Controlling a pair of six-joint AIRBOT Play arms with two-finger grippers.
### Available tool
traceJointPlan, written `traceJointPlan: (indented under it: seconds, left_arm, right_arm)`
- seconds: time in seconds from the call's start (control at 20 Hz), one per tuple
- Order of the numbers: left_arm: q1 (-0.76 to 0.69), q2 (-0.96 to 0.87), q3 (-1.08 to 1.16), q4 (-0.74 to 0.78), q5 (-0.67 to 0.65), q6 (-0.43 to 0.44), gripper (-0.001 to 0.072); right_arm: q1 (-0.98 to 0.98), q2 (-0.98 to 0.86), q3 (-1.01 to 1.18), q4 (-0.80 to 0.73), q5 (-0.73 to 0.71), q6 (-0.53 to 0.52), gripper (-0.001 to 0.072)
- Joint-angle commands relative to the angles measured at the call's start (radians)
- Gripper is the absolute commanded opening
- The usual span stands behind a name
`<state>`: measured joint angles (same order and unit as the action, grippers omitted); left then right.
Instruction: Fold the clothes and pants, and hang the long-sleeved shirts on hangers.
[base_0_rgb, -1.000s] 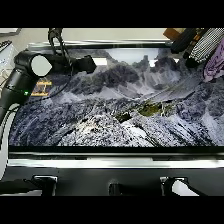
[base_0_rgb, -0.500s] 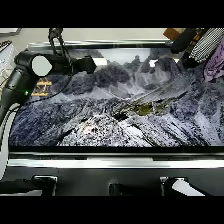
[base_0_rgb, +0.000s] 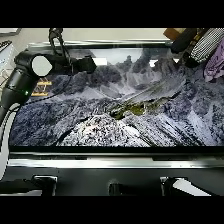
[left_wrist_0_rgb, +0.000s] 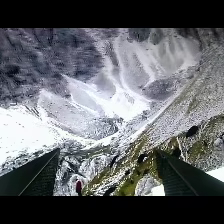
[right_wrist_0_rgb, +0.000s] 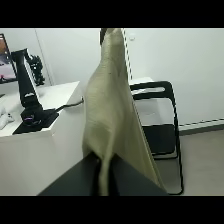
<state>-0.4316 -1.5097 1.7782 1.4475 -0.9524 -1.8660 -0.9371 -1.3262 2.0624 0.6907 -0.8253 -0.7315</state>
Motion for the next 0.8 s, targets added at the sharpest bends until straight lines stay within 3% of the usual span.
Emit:
traceJointPlan:
  seconds: [0.0, 0.05, 0.1, 0.3, 0.35, 0.4, 0.5, 0.65, 0.75]
  left_arm:
    - [0.000, 0.000, 0.000, 0.000, 0.000, 0.000, 0.0685]
    - [0.000, 0.000, 0.000, 0.000, 0.000, 0.000, 0.0685]
    - [0.000, 0.000, 0.000, 0.000, 0.000, 0.000, 0.0685]
    - [0.000, 0.000, 0.000, 0.000, 0.000, 0.000, 0.0685]
    - [0.000, 0.000, 0.000, 0.000, 0.000, 0.000, 0.0685]
    - [0.000, 0.000, 0.000, 0.000, 0.000, 0.000, 0.0685]
    - [0.000, 0.000, 0.000, 0.000, 0.000, 0.000, 0.0685]
    - [0.000, 0.000, 0.000, 0.000, 0.000, 0.000, 0.0685]
    - [0.000, 0.000, 0.000, 0.000, 0.000, 0.000, 0.0685]
  right_arm:
    - [-0.008, 0.003, -0.004, 0.039, -0.053, -0.050, 0.0389]
    - [-0.008, 0.010, -0.004, 0.043, -0.080, -0.050, 0.0473]
    - [-0.008, 0.024, -0.004, 0.048, -0.111, -0.050, 0.0505]
    - [-0.008, 0.114, -0.004, 0.058, -0.215, -0.050, 0.0507]
    - [-0.008, 0.141, -0.004, 0.058, -0.243, -0.051, 0.0533]
    - [-0.008, 0.171, -0.004, 0.059, -0.275, -0.055, 0.0641]
    - [-0.008, 0.237, -0.004, 0.093, -0.338, -0.065, 0.0665]
    - [-0.008, 0.335, -0.004, 0.350, -0.249, -0.076, 0.0659]
    - [-0.005, 0.361, -0.004, 0.733, -0.075, -0.167, 0.0640]
